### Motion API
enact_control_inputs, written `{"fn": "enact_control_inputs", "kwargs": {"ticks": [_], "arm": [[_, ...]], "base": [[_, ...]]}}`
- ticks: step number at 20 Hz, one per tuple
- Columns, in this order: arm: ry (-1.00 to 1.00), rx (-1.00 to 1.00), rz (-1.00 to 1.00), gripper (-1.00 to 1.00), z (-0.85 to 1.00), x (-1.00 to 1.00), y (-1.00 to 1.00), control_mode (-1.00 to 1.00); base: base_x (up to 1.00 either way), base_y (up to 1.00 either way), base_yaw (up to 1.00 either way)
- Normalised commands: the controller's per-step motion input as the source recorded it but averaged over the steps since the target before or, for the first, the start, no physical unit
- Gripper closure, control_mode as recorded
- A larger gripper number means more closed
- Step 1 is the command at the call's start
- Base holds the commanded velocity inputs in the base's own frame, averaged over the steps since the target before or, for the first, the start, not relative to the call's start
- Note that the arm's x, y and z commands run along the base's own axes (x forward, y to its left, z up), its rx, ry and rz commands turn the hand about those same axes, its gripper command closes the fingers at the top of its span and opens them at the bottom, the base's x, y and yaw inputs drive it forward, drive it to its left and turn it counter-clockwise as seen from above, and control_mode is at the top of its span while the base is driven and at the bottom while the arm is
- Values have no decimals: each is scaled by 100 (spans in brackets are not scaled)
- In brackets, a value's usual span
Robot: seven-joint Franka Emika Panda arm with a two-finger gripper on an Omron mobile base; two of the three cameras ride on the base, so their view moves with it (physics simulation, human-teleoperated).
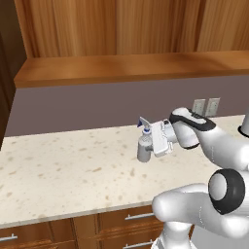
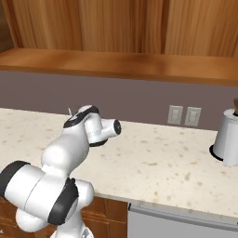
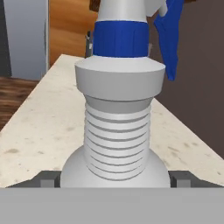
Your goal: Move the cutting board and knife to the sink. Then move spray from the cabinet to the counter.
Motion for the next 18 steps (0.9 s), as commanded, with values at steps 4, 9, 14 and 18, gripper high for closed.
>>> {"fn": "enact_control_inputs", "kwargs": {"ticks": [4, 9, 14, 18], "arm": [[0, -1, 1, 100, -44, 40, 0, -100], [0, 0, 2, 100, -42, 40, 0, -100], [1, 0, 4, 100, -32, 26, 0, -100], [1, 0, 6, 100, -28, 13, 0, -100]], "base": [[0, 0, 0], [0, 0, 0], [0, 0, 0], [0, 0, 0]]}}
